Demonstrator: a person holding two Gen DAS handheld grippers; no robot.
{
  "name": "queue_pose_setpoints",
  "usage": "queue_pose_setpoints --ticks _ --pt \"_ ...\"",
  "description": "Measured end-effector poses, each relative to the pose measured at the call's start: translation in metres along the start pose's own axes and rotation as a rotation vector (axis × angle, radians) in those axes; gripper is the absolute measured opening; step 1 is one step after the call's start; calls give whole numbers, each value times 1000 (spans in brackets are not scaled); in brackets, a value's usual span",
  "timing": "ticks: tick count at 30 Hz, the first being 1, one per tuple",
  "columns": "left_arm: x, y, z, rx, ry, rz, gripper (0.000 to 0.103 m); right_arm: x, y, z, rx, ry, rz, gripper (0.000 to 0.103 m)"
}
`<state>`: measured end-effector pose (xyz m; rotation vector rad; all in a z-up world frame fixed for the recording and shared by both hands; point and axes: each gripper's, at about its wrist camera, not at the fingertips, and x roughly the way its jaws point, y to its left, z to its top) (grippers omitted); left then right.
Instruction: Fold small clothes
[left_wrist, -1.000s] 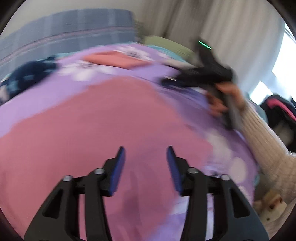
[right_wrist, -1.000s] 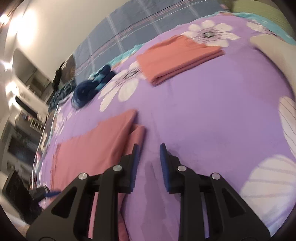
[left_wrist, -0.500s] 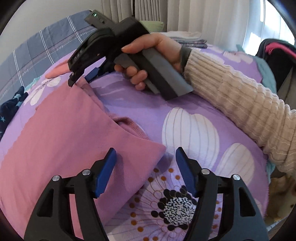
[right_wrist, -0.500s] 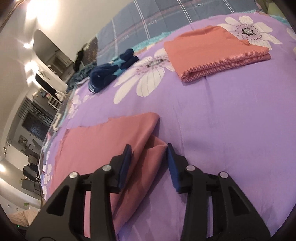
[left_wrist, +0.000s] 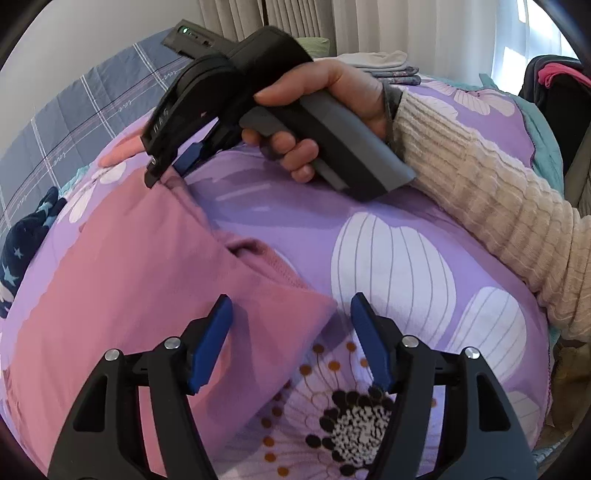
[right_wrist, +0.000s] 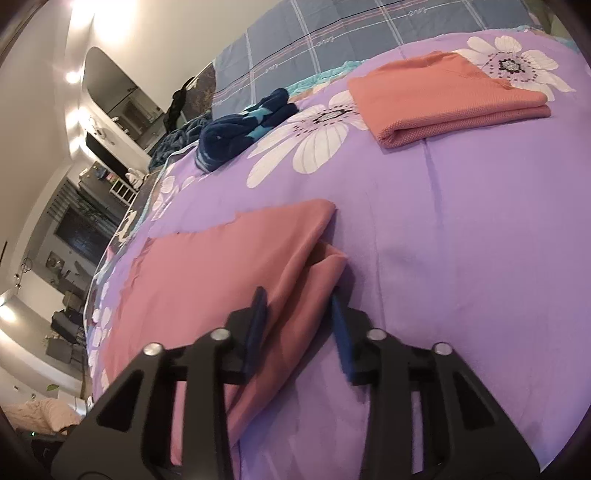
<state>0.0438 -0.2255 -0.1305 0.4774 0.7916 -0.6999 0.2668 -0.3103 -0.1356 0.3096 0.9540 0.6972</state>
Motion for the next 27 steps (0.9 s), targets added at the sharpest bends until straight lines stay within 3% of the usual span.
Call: queue_pose_setpoints --ticks 3,5,6,9,13,15,17,19,22,27 --pt "1 4 3 -17 2 -7 47 -2 -5 0 24 -25 29 10" --pt "0 6 3 -13 5 -19 17 -4 -7 1 36 -39 40 6" --pt "0 5 4 5 8 1 13 -4 -8 1 40 -42 42 6" --pt "-2 10 5 -14 5 -34 10 -8 -6 0 31 -74 47 5" --pt "-12 26 10 -121 -32 -168 7 -25 2 -1 0 -170 89 4" --pt "-15 26 11 -131 -40 -215 6 -23 0 0 14 -175 54 4" --pt "-11 20 9 -105 -31 -218 5 -16 -6 1 41 -150 -14 3" --pt "-4 15 5 -84 -15 -200 5 -12 -9 0 51 -134 -23 3" --pt "-3 21 3 -120 -19 -227 5 -16 -9 1 50 -154 -10 3" --pt "-6 20 0 -98 -32 -224 5 -22 -11 -1 63 -188 33 4"
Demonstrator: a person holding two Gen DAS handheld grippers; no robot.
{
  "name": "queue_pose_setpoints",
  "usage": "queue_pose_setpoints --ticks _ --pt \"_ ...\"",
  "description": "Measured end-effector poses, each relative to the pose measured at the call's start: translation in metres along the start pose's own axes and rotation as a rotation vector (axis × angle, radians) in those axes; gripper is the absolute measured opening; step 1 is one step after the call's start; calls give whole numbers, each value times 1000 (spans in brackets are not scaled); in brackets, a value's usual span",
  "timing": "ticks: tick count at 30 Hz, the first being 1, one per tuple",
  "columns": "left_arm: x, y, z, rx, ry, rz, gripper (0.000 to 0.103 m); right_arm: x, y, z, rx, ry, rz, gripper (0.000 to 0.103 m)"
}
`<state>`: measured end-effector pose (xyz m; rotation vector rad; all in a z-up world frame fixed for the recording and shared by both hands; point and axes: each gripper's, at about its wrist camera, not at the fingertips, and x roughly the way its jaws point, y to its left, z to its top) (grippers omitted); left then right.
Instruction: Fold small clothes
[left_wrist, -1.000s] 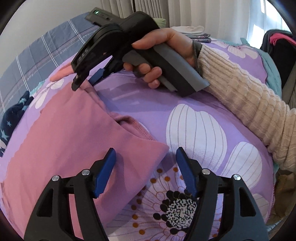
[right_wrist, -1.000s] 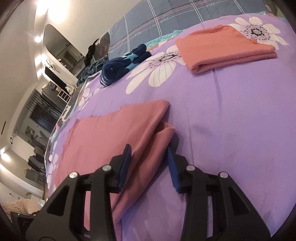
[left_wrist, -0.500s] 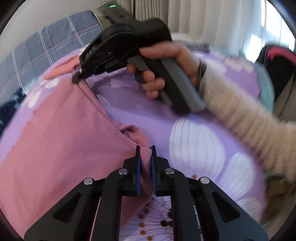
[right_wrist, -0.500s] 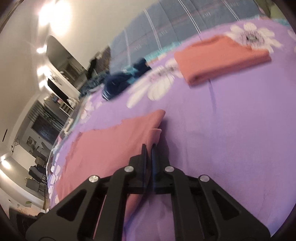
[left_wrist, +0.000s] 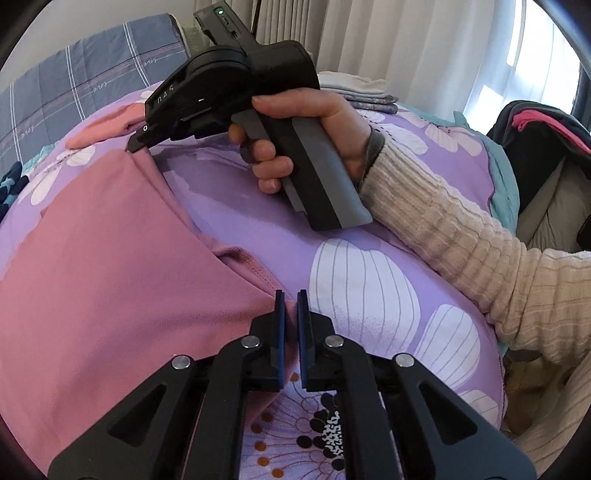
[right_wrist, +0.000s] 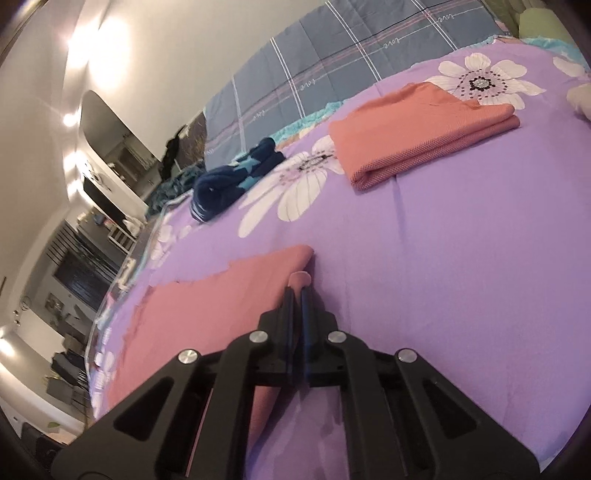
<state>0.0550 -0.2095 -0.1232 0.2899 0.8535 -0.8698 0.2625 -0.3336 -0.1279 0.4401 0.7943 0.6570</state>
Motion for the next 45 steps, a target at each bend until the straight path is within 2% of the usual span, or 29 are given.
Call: queue_pose_setpoints --ticks 4,5,6,7,8,9,10,11,13,15,16,17,18,20,22,24,27,31,34,36,38,40,42,45 --pt "0 -1 -1 6 -4 5 6 -5 -7 2 39 -21 17 9" --pt "-1 -3 -2 17 -5 10 9 -5 -12 2 61 -15 27 11" --pt "-2 -6 -2 25 -3 20 13 -4 -14 2 74 -1 36 14" --pt "-3 -8 -3 34 -1 33 25 -1 -15 2 77 27 50 24" --pt "-4 -9 -4 44 3 50 43 1 -13 1 63 50 50 30" --pt "-5 -14 -6 66 4 80 50 3 -8 1 36 78 41 32" --pt "-6 -17 -7 81 4 91 56 5 -1 -1 -5 107 31 38" --pt "-5 -21 -8 104 12 106 56 7 7 -3 -41 119 30 47" --pt "0 -22 -9 115 28 120 56 11 17 -6 -92 135 31 56" --pt "6 -19 -7 114 34 112 53 21 29 -11 -140 164 18 56" --pt "8 -18 -6 114 30 96 35 27 35 -14 -167 161 -26 44" --pt "8 -16 -4 116 26 89 17 30 38 -15 -180 154 -76 11" --pt "7 -13 -1 113 15 93 8 29 41 -15 -181 136 -108 7" --pt "0 -11 0 112 -4 62 5 16 46 -13 -184 59 -81 6" --pt "1 -10 -2 118 1 51 5 13 44 -9 -172 48 -87 6" --pt "8 -4 -5 97 19 35 6 28 30 -12 -142 90 -193 8" --pt "9 -5 -6 108 20 25 9 30 20 -11 -90 103 -161 10" --pt "2 -17 -11 142 0 25 35 25 17 -10 -69 70 -153 16" --pt "-21 -21 -16 122 -62 18 37 13 18 -8 -45 31 -182 22" --pt "-44 -16 -24 85 -115 15 45 3 21 -9 -26 15 -227 30" --pt "-73 -1 -39 18 -172 16 56 -8 29 -16 -30 17 -256 38" --pt "-94 16 -54 -57 -187 16 56 -19 42 -27 -64 1 -312 40" --pt "-120 40 -75 -166 -203 42 57 -33 68 -42 -157 -23 -376 42" --pt "-165 80 -111 -340 -273 131 66 -49 127 -67 -351 -76 -427 42"
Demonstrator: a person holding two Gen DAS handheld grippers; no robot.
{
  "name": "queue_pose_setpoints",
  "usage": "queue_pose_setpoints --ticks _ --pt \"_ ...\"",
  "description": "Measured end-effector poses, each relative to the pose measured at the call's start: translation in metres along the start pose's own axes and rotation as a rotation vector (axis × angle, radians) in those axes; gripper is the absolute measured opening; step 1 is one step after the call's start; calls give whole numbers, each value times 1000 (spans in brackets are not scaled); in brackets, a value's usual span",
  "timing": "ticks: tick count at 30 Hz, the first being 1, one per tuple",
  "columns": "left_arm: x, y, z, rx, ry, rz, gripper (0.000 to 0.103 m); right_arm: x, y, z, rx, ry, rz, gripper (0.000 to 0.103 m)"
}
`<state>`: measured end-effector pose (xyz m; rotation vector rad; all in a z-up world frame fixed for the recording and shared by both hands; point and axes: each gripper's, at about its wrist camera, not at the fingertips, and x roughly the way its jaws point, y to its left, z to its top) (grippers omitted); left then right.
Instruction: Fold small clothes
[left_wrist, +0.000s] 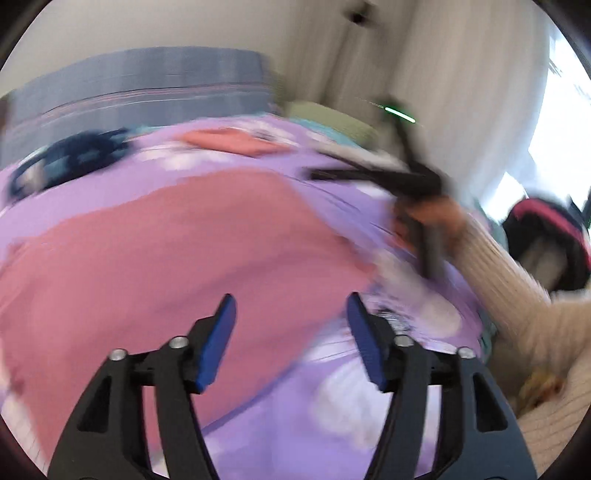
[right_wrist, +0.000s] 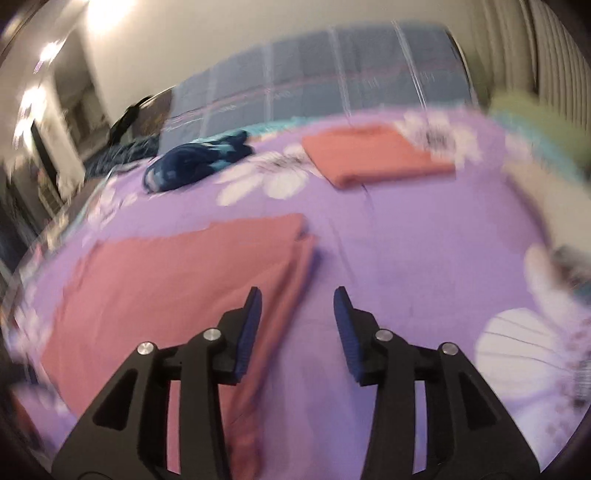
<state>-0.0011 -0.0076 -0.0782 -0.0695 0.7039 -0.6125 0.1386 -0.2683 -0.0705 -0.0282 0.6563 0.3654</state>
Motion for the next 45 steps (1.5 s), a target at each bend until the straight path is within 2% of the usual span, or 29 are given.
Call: queue_pose_setpoints --ticks 2,3,4,5,6,7,9,11,14,18,20,24,27,30,31,32,35,38,41,45 --pt "-27 27 -7 -68 -49 61 67 -20 39 0 -102 -51 -3 42" --pt "-44 42 -12 -108 -75 117 67 -29 61 -1 -150 -73 13 42" --pt "-60 58 -18 -146 -98 189 67 -38 92 -3 -209 -97 54 44" --pt "-70 67 -22 -167 -109 223 67 -44 113 -8 -248 -105 90 48" --pt "-88 85 -31 -216 -130 290 67 -48 139 -13 -297 -107 134 51" --pt "-97 94 -37 -244 -140 324 67 -51 176 -22 -376 -106 199 54" --pt "-124 118 -55 -326 -171 411 67 -54 227 -41 -499 -103 268 54" --pt "-149 140 -71 -384 -194 464 68 -50 283 -67 -648 -82 302 54" --pt "-181 160 -97 -441 -220 495 68 -37 333 -95 -806 -49 273 53" --pt "-195 172 -114 -453 -210 490 69 -12 361 -111 -872 -3 164 53" --pt "-196 180 -117 -458 -215 480 74 -3 368 -115 -877 19 119 53" --pt "-191 187 -111 -457 -232 437 77 11 388 -120 -909 3 38 53" --pt "-184 195 -99 -421 -233 415 79 22 405 -122 -947 -30 -16 53" --pt "-181 204 -92 -400 -222 413 80 30 415 -125 -970 -29 -35 38" --pt "-181 206 -91 -399 -218 411 80 33 417 -124 -965 -11 -37 10" --pt "-180 210 -88 -399 -210 407 80 33 417 -121 -942 -10 -31 7" --pt "-179 218 -81 -392 -202 382 80 15 415 -103 -837 -43 32 7" --pt "-172 227 -71 -406 -193 301 82 9 412 -93 -787 -37 80 6" --pt "-148 245 -54 -449 -157 163 82 23 411 -100 -780 26 100 5" --pt "-104 268 -29 -514 -96 -6 82 22 413 -102 -786 -1 83 5"
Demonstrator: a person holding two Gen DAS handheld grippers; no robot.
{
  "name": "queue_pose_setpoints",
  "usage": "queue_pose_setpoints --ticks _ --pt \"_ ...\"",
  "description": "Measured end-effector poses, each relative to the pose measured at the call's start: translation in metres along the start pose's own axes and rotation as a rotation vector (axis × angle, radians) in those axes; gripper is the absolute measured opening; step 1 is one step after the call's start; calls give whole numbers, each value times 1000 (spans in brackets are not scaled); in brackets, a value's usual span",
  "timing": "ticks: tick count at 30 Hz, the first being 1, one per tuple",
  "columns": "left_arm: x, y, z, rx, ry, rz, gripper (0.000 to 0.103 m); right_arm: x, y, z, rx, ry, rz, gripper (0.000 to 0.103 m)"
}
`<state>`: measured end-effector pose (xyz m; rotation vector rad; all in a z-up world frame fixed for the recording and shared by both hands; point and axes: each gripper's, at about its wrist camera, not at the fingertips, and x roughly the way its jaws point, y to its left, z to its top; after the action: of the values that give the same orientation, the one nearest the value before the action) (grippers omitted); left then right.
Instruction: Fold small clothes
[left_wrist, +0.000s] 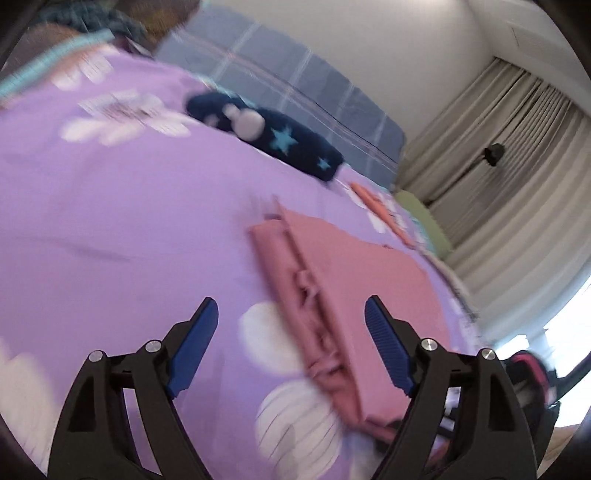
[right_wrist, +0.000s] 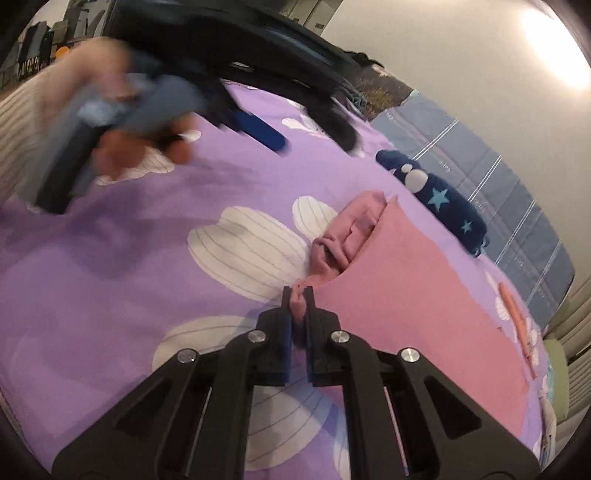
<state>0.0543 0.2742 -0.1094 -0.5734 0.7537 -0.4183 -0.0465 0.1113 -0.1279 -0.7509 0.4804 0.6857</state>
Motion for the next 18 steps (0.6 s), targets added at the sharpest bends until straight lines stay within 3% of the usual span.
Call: queue_pose_setpoints --ticks 1,4,7,9,10,12,14,16,18 --pt "12 1 6 -11 23 -24 82 -1 -1 0 8 -4 0 5" --pt "51 7 26 -40 55 38 82 -4 -6 0 43 -5 11 5" --pt "74 16 37 -62 65 46 79 -6 -4 -2 48 -6 6 5" --pt "81 18 44 -61 51 53 57 -5 -5 -4 58 -5 10 5" --pt "83 19 48 -80 56 46 3 -5 -6 -4 66 -3 15 5" --pt "74 16 56 -110 4 11 2 -6 -8 -3 89 -7 26 5" --pt "53 -2 59 -36 -80 0 0 -10 -10 -3 107 -20 36 5" --pt "40 -12 60 42 -135 84 0 -9 -13 -4 123 -21 48 5" --pt "39 -5 60 53 -146 155 0 -5 -14 -5 139 -7 72 5"
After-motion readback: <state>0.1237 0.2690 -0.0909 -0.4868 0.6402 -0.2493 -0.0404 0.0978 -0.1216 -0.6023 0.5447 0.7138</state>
